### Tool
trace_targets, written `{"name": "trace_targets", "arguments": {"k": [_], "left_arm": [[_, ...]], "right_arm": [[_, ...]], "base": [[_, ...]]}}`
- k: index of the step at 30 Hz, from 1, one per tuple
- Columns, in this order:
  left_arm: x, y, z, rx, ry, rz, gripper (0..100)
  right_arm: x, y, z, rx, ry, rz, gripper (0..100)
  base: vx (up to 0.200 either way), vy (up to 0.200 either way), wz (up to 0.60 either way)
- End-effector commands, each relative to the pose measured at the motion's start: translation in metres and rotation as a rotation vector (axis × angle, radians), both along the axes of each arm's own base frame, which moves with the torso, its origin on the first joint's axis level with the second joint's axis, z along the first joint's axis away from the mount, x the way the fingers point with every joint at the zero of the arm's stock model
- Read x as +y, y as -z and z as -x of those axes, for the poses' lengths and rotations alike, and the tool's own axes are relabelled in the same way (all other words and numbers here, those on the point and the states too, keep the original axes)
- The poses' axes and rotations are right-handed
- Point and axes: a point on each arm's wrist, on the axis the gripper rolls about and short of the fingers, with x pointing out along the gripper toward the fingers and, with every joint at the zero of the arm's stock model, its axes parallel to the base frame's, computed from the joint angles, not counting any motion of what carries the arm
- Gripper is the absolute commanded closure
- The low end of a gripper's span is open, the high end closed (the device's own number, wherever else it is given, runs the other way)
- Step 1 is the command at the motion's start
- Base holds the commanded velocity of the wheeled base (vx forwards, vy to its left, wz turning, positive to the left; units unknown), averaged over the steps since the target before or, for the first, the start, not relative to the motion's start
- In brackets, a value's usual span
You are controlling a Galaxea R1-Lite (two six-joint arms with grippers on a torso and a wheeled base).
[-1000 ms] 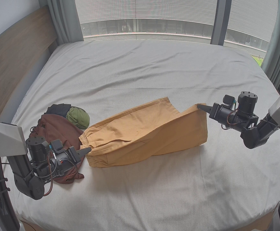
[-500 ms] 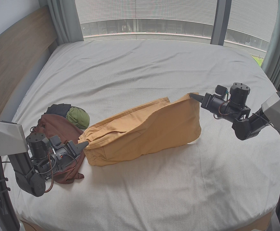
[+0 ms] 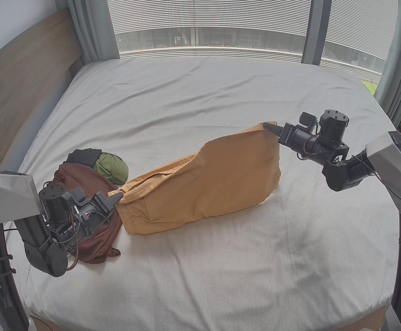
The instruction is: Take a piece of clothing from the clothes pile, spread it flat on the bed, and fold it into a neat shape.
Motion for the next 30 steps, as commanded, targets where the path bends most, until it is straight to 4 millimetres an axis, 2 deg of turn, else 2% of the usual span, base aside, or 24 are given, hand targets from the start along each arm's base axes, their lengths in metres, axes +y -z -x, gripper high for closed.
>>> {"name": "trace_targets", "arguments": {"k": [1, 8, 13, 19, 30], "left_arm": [[0.000, -0.001, -0.004, -0.008, -0.016, 0.008, 100], [0.001, 0.004, -0.008, -0.003, -0.050, 0.003, 100], [0.000, 0.005, -0.010, -0.003, -0.052, 0.009, 100], [0.001, 0.006, -0.012, 0.003, -0.056, 0.020, 100], [0.000, 0.012, -0.015, 0.011, -0.054, 0.016, 100]], "right_arm": [[0.010, -0.002, -0.010, -0.016, -0.011, -0.003, 100], [0.024, -0.018, -0.021, -0.032, -0.015, -0.008, 100], [0.025, -0.009, -0.033, -0.015, -0.006, -0.005, 100], [0.024, 0.010, -0.043, 0.002, 0.025, -0.002, 100], [0.011, 0.002, -0.043, -0.008, 0.051, -0.002, 100]], "base": [[0.000, 0.000, 0.00], [0.000, 0.000, 0.00], [0.000, 0.000, 0.00], [0.000, 0.000, 0.00], [0.000, 0.000, 0.00]]}}
